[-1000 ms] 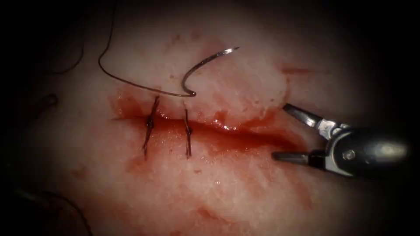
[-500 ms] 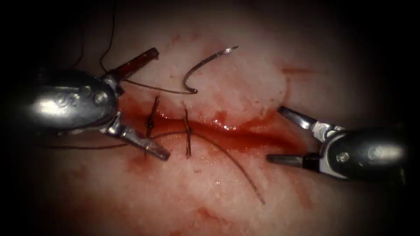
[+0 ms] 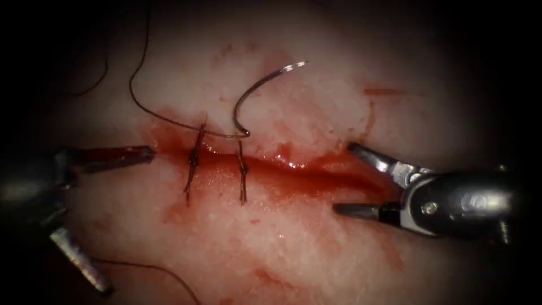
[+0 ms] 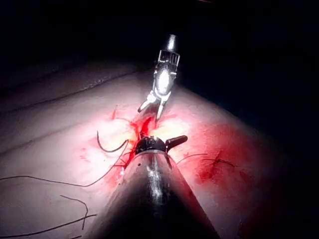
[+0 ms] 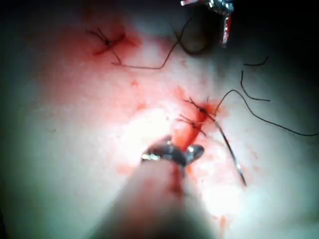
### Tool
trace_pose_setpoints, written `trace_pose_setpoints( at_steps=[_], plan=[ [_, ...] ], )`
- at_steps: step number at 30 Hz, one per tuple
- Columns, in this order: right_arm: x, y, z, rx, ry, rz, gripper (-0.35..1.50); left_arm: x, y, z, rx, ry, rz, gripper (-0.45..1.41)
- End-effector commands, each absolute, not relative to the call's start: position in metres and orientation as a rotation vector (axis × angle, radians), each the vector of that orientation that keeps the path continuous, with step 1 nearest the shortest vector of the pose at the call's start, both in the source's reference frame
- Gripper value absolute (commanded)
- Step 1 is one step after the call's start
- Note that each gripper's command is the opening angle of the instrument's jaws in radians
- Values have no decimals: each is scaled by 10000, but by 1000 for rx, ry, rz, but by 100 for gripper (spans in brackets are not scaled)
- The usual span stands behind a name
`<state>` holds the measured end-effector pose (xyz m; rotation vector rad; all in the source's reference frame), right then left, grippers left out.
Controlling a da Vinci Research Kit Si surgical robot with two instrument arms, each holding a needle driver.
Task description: Wound Closure
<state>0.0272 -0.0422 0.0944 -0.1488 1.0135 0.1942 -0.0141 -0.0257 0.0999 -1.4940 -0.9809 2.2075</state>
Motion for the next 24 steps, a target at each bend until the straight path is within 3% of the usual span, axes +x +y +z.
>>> trace_pose_setpoints(
  at_steps=[1, 6, 17, 24],
  plan=[
    [279, -424, 947, -149, 1015, 194, 145, -144, -248, 1000, -1561, -1031, 2129, 118],
    [279, -425, 948, -149, 1013, 192, 145, -143, -230, 992, -1634, -1061, 2013, 116],
    [279, -425, 949, -144, 1010, 196, 145, -200, -184, 1054, -1312, -539, 2313, 113],
    [278, -425, 949, -144, 1011, 196, 146, -212, -197, 1108, -1152, -378, 2440, 113]
  ],
)
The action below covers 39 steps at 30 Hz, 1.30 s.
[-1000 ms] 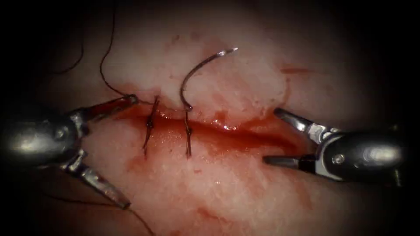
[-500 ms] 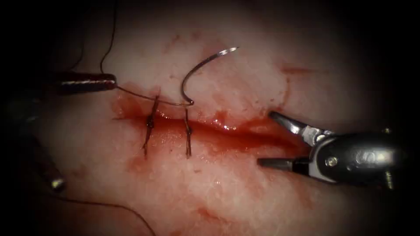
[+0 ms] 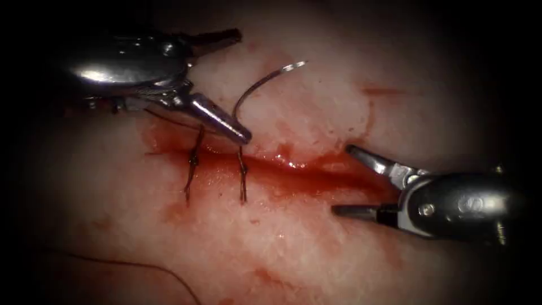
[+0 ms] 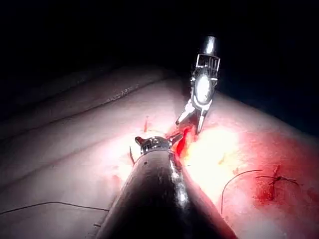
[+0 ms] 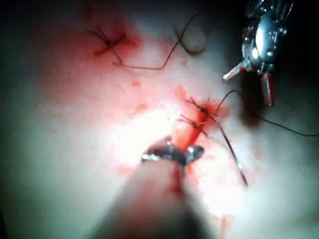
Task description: Wound Closure
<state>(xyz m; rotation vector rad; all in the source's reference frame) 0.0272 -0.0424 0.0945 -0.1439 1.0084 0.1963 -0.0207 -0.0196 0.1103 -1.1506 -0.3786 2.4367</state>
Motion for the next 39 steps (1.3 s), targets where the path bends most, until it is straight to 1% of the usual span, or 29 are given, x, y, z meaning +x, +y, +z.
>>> trace_pose_setpoints(
  at_steps=[1, 4, 10, 11, 15, 18, 25, 39],
  plan=[
    [278, -425, 949, -145, 1010, 196, 146, -212, -200, 1112, -1139, -366, 2449, 111],
    [279, -425, 950, -145, 1010, 196, 146, -213, -210, 1119, -1097, -299, 2494, 108],
    [280, -426, 951, -145, 1008, 195, 146, -218, -217, 1122, -973, -88, 2630, 99],
    [280, -426, 951, -142, 1008, 200, 146, -218, -216, 1124, -941, -18, 2672, 93],
    [280, -426, 951, -142, 1008, 200, 146, -217, -214, 1135, -873, 114, 2781, 73],
    [280, -427, 951, -142, 1008, 200, 146, -214, -216, 1151, -816, 157, 2842, 64],
    [280, -427, 952, -143, 1008, 200, 146, -217, -224, 1165, -797, 169, 2865, 62],
    [283, -430, 957, -144, 999, 195, 146, -224, -225, 1156, -813, 124, 2855, 69]
  ],
)
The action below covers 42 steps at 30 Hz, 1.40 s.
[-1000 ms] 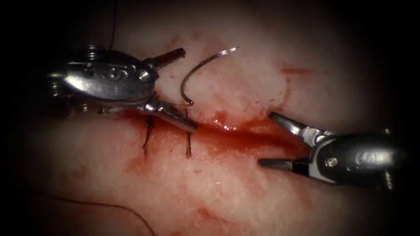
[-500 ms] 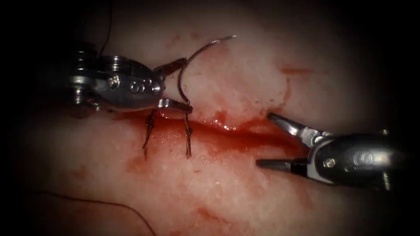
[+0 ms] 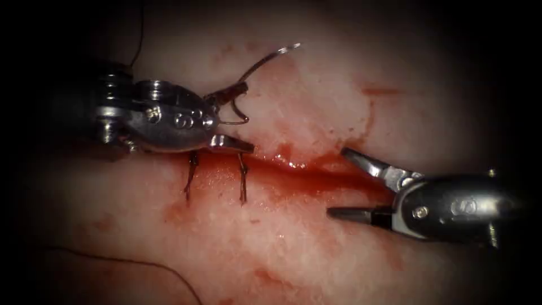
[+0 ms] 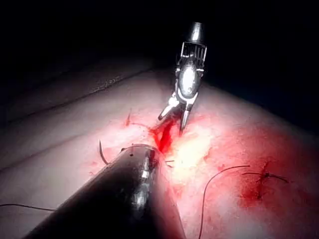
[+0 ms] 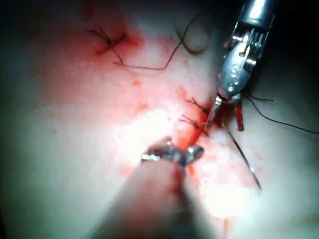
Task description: Wound Closure
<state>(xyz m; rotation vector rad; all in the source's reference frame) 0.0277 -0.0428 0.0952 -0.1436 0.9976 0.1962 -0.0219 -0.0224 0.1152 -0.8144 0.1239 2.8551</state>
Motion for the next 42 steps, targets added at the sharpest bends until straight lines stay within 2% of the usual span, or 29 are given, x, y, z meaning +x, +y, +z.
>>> trace_pose_setpoints(
  at_steps=[1, 8, 12, 18, 34, 39, 40, 42],
  plan=[
    [283, -430, 957, -143, 997, 194, 146, -224, -224, 1156, -815, 121, 2854, 71],
    [283, -430, 957, -143, 997, 194, 146, -233, -211, 1147, -923, 13, 2773, 78],
    [283, -430, 957, -143, 997, 194, 146, -247, -187, 1135, -1051, -143, 2612, 86],
    [283, -430, 956, -140, 999, 193, 146, -261, -141, 1163, -1039, -152, 2550, 86],
    [283, -430, 956, -140, 999, 193, 146, -240, -144, 1253, -821, -267, 2547, 84],
    [283, -430, 955, -140, 999, 193, 146, -239, -146, 1266, -796, -314, 2529, 76],
    [283, -430, 955, -140, 999, 193, 146, -239, -146, 1270, -798, -340, 2538, 49],
    [283, -430, 955, -140, 999, 193, 146, -239, -147, 1272, -808, -359, 2541, 12]
  ],
)
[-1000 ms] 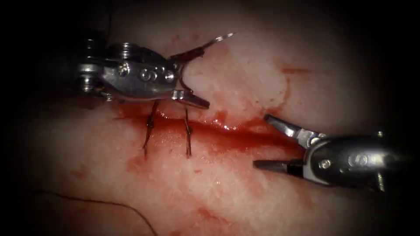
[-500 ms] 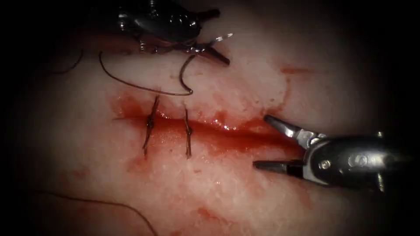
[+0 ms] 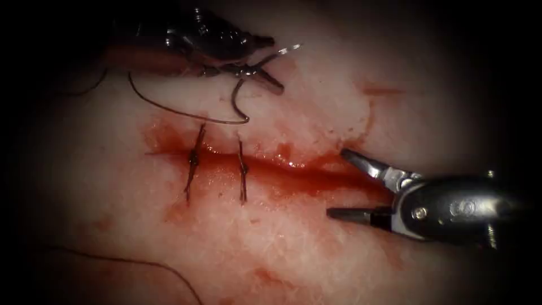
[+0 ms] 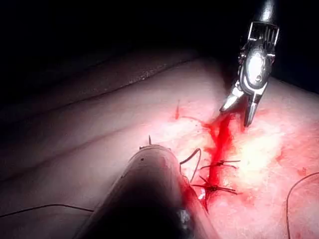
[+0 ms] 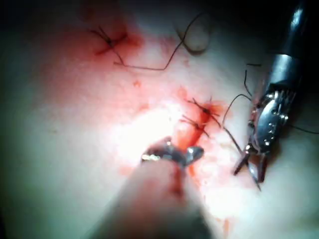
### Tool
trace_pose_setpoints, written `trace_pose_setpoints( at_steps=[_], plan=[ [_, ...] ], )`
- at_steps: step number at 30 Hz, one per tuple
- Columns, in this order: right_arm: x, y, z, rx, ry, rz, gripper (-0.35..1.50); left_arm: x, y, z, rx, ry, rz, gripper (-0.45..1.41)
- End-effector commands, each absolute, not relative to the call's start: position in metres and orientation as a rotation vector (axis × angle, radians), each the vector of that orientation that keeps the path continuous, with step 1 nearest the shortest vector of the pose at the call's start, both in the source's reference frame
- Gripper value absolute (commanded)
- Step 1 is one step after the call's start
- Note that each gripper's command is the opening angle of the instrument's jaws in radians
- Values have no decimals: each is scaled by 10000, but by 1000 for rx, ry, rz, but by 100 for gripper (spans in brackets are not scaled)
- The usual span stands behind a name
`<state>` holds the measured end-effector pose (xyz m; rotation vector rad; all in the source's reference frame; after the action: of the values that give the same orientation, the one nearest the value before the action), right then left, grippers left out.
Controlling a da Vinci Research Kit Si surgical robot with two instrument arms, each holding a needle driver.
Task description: Wound Closure
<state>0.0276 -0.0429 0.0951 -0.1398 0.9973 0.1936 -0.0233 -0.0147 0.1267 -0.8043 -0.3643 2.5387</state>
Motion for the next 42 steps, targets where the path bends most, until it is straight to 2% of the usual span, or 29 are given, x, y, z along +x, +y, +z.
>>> trace_pose_setpoints(
  at_steps=[1, 2, 3, 16, 18, 20, 31, 37, 42],
  plan=[
    [283, -430, 955, -139, 999, 193, 146, -239, -147, 1272, -813, -367, 2542, -10],
    [283, -430, 955, -139, 999, 193, 146, -239, -147, 1272, -813, -367, 2542, -10],
    [284, -430, 955, -140, 999, 193, 146, -239, -147, 1270, -826, -373, 2553, -45],
    [300, -431, 950, -128, 1025, 232, 145, -224, -117, 1206, -1149, -255, 2381, -45],
    [309, -428, 944, 57, 1099, 456, 128, -228, -118, 1171, -1343, -240, 2237, -45],
    [312, -425, 945, 113, 1120, 573, 124, -231, -119, 1156, -1419, -233, 2181, -45],
    [311, -410, 972, 424, 1233, 967, 119, -237, -127, 1104, -1947, -248, 1889, -45],
    [317, -397, 979, 620, 1290, 1020, 116, -234, -135, 1105, -2123, -293, 1836, -45],
    [355, -386, 986, 803, 1358, 1026, 111, -234, -140, 1106, -2261, -298, 1789, -45]
  ],
)
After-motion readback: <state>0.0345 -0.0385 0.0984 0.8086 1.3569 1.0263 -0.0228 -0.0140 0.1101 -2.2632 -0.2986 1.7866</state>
